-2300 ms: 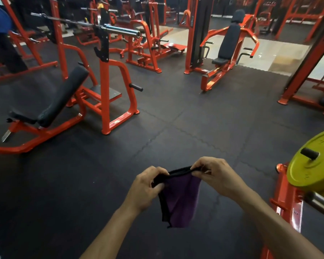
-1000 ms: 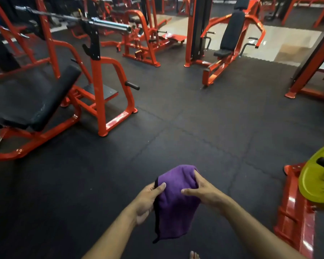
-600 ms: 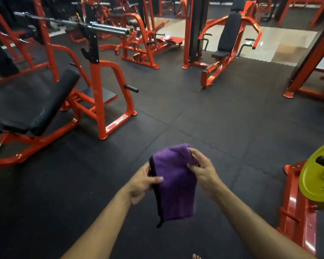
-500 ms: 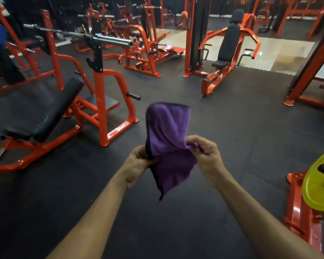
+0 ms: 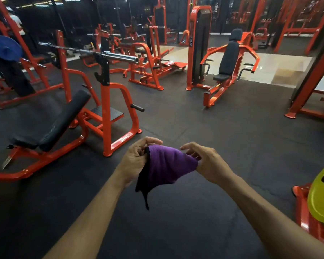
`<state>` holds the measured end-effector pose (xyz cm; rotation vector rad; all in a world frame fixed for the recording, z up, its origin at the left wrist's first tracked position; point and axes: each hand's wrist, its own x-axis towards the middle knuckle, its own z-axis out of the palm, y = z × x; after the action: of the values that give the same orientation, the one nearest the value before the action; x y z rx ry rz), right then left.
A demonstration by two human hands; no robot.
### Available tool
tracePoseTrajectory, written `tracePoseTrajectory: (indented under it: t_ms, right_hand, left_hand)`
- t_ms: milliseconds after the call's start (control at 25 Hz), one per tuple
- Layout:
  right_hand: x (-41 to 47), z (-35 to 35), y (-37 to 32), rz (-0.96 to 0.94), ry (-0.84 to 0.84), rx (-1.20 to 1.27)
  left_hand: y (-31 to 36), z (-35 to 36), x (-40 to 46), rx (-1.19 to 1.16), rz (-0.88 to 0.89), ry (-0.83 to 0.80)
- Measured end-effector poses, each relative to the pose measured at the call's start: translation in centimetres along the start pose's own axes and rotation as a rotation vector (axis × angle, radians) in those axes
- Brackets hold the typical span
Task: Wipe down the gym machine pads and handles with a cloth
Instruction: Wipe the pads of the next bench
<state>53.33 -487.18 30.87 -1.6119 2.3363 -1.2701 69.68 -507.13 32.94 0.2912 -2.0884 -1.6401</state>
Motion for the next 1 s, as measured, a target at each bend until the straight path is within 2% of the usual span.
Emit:
tracePoseTrajectory:
  t_ms: [160, 280, 440, 640, 800, 880, 1000]
  right_hand:
    - [0.9, -0.2, -1.0, -0.219, 0.073, -0.140]
    - [2.2, -1.3, -2.1, -0.219, 0.053, -0.121]
    - [2.4, -1.2, -2.4, -0.057, -0.101, -0.085]
    - [3.3, -0.2, -3.8, 0.098, 0.018, 0.281]
    - [4.3, 1.1, -6.0, 0.271, 0.074, 0.582]
    - [4.7, 2.2, -6.7, 0.343, 0.051, 0.550]
    - [5.3, 3.9, -7.4, 0.518, -0.062, 0.541]
  left_hand:
    - [-0.1, -1.2, -1.0, -0.060, -0.083, -0.047]
    - [-0.2, -1.6, -1.5, -0.261, -0.192, -0.058]
    - [-0.4, -1.4, -1.9, -0.385, -0.224, -0.011]
    - [-0.1, -2.6, -1.2, -0.319, -0.194, 0.052]
    - [-1.1, -3.7, -1.8, -0.436, -0.366, -0.003]
    - [-2.0, -3.7, -2.2, -0.486, -0.465, 0.010]
    - [-2.7, -3.5, -2.3, -0.451, -0.489, 0.068]
